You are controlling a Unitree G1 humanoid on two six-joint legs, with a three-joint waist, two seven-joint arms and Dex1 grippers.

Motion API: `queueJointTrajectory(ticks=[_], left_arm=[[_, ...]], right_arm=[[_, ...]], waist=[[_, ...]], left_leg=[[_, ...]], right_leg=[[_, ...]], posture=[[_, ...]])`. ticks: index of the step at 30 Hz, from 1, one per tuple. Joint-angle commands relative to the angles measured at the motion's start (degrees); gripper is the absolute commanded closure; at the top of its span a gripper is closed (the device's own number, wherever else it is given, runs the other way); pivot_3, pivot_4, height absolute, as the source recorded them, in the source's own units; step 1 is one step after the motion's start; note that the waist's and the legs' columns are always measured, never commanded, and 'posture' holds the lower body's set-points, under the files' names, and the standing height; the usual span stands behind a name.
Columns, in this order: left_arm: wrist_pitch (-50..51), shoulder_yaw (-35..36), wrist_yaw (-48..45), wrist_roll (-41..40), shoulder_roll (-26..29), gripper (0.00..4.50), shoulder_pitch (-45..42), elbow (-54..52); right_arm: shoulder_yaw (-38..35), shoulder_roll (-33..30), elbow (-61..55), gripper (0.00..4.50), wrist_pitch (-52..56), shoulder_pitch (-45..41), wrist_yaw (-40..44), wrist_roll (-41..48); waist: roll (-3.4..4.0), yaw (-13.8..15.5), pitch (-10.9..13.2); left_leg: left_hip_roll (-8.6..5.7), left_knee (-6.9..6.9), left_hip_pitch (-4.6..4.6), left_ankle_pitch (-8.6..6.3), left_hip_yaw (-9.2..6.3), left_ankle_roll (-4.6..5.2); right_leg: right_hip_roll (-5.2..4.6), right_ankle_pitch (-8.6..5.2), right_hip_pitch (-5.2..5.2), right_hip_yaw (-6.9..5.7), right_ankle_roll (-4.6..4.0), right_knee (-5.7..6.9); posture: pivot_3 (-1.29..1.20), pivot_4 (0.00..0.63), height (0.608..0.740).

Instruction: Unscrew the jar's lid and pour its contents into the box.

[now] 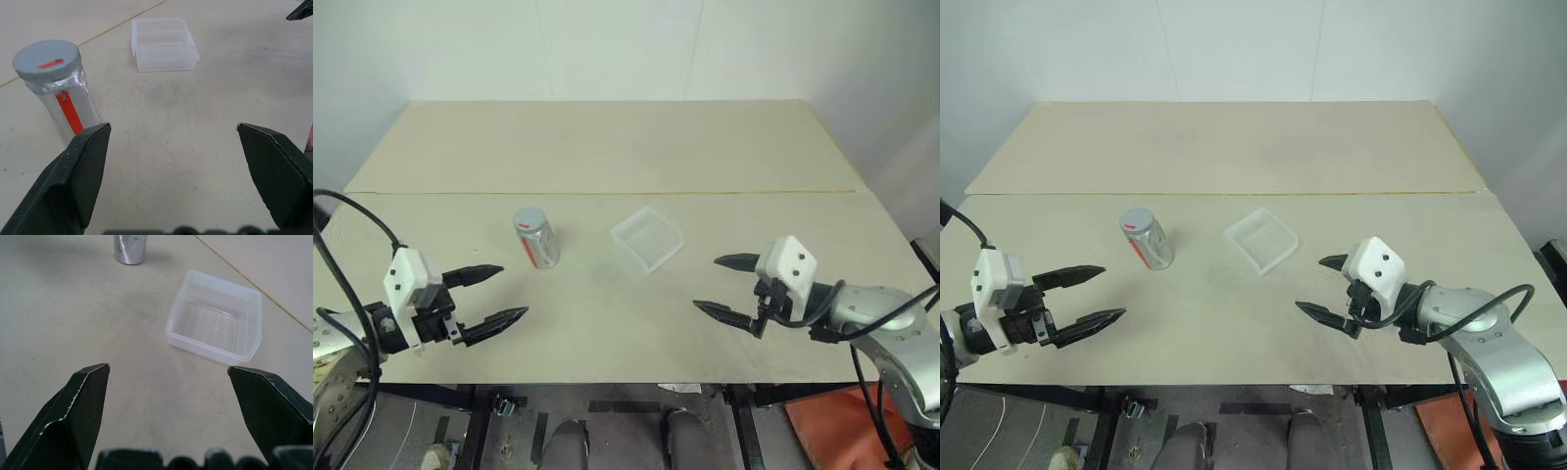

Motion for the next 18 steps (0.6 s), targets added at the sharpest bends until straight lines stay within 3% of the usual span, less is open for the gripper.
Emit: queueJointTrajectory(ticks=[1,11,18], left_arm=[[-0.18,1.41,0.69,0.08,0.49,0.01,-0.39,-1.77],[-0.63,4.45,6.17,0.65,-2.97,0.01,0.84,-0.12],[1.16,-4.30,17.03,3.36,-11.16,0.01,-5.84,-0.01]], right_arm=[[-0.74,0.99,-0.26,0.00,-1.82,-1.38,-1.45,-0.69],[-0.59,0.79,1.55,0.00,-5.51,-2.23,1.44,-1.79],[-1.51,-1.01,0.68,0.00,-4.91,-3.73,2.86,-0.36]], waist=[[0.00,0.01,0.00],[0.00,0.00,0.00],[-0.01,0.30,-0.01]], left_leg=[[0.00,0.00,-0.01,0.00,0.00,0.00],[0.00,0.00,0.00,0.00,0.00,0.00],[-0.01,0.02,0.00,0.00,-0.01,0.00]], right_leg=[[0.00,0.00,0.00,0.00,0.00,0.00],[0.00,0.00,-0.02,0.00,0.00,0.02],[-0.01,0.01,0.03,-0.01,0.01,-0.01]], posture=[[0.00,0.150,0.740],[0.00,0.150,0.740],[0.00,0.150,0.740]])
